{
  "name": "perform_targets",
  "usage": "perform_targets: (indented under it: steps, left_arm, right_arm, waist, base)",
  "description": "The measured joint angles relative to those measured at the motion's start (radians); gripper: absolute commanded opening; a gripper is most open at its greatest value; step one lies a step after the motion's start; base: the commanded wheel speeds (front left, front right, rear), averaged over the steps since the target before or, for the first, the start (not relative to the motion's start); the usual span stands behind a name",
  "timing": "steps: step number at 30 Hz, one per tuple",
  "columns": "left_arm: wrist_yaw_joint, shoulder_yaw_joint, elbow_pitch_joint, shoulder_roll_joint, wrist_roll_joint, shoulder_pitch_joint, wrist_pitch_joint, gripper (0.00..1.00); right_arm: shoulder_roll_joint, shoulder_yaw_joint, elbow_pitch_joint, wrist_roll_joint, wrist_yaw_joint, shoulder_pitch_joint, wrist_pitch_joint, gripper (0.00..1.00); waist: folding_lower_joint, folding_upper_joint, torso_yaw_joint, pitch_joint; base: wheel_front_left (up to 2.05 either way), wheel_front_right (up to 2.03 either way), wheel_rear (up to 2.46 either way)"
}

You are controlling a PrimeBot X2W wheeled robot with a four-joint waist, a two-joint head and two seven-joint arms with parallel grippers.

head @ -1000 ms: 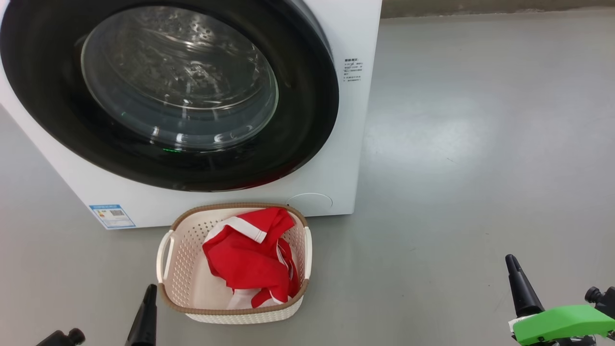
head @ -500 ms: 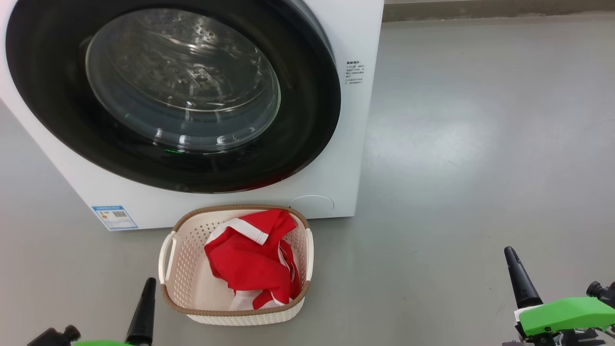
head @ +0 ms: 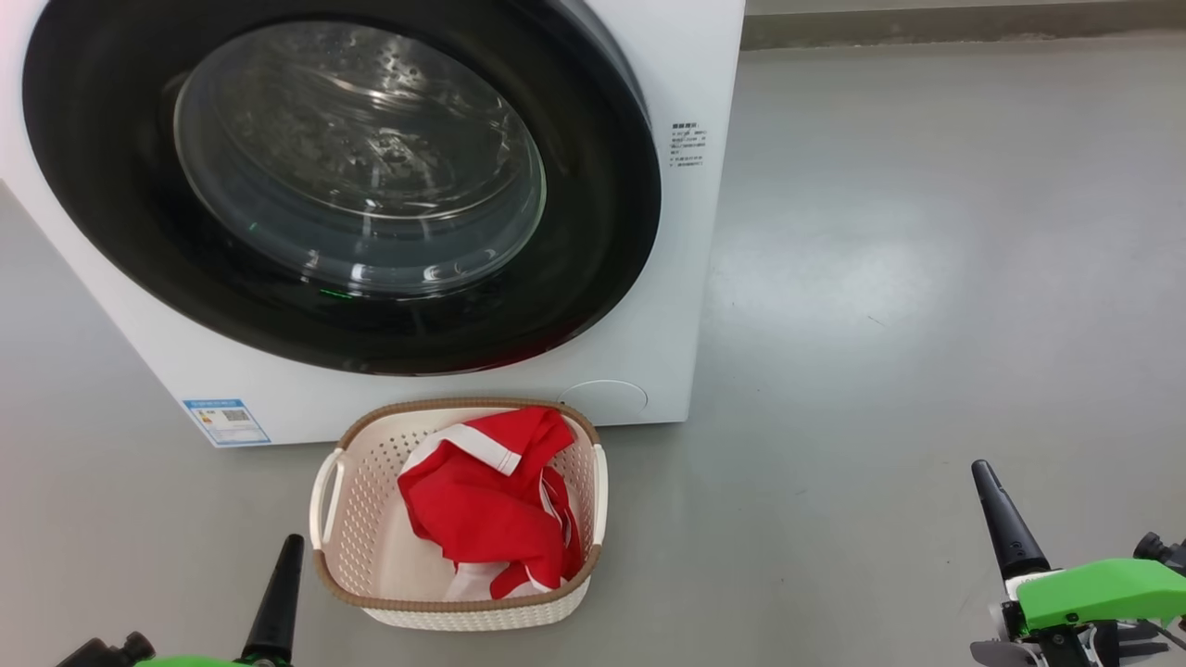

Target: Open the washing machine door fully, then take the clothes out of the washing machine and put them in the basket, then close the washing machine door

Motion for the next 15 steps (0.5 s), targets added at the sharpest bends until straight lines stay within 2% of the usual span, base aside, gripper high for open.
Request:
perform_targets:
  steps: [15]
  left_arm:
    - [0.0,0.006,-0.008,-0.001,-0.168,-0.021,0.045,0.0]
  right_arm:
    - [0.0,-0.02,-0.007,0.149,0.0,-0.017,0.044,0.0]
  waist:
    - [0.0,0.0,0.006,-0.009]
  base:
    - [0.0,0.0,0.0]
